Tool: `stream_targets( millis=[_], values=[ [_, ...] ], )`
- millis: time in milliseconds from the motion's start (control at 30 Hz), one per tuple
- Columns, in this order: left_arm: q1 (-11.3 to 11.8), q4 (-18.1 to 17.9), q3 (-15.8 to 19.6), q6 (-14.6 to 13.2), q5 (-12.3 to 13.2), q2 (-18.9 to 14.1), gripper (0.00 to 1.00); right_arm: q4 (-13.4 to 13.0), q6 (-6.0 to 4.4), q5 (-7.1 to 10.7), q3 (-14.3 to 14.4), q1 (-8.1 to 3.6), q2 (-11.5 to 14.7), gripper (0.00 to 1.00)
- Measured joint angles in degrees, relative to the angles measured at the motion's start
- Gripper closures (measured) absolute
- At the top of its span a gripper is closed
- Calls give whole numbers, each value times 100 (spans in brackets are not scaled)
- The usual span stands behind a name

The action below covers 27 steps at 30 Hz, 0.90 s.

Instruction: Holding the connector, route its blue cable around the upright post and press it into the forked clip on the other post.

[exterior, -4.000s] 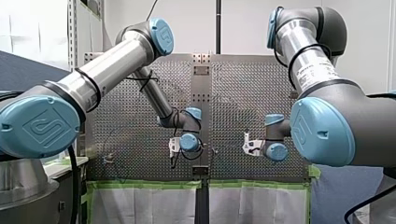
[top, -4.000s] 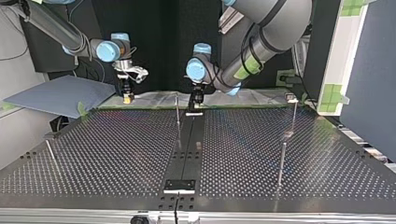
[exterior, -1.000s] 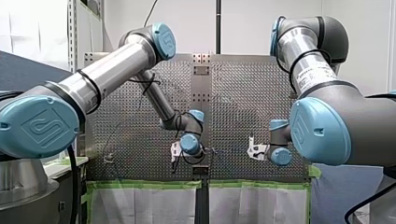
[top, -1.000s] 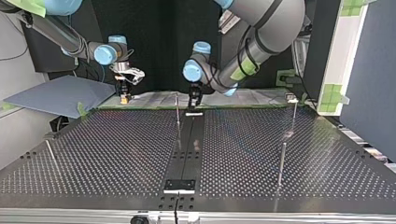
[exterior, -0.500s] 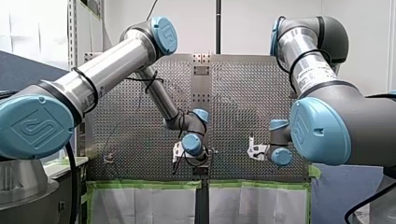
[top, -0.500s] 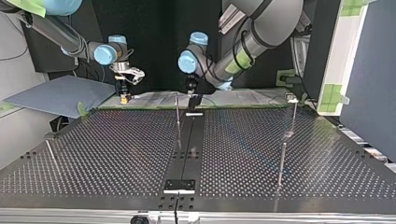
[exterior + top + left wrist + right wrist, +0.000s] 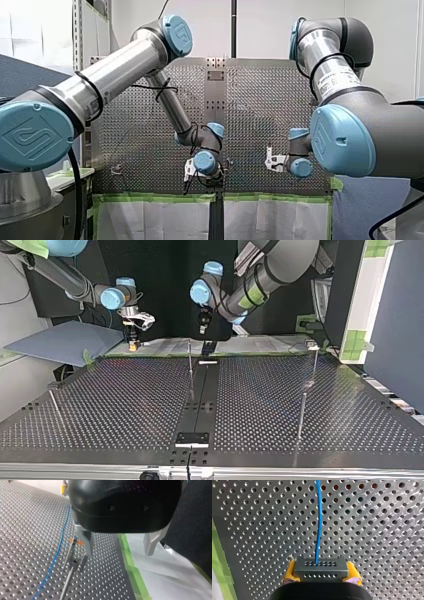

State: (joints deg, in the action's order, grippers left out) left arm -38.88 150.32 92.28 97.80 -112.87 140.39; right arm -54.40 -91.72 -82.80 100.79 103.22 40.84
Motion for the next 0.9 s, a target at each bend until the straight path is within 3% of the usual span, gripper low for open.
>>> stream_targets(
  millis=[267, 767, 900],
  values=[
    [-29, -123, 23, 68, -4, -246, 0, 15, 3, 0, 0, 0, 0, 100],
    [-111, -216, 311, 89, -192, -272, 0, 21, -15, 0, -1, -5, 0, 100],
    [-133, -295, 388, 89, -201, -272, 0, 126, 12, -5, -1, -10, 0, 100]
  ],
)
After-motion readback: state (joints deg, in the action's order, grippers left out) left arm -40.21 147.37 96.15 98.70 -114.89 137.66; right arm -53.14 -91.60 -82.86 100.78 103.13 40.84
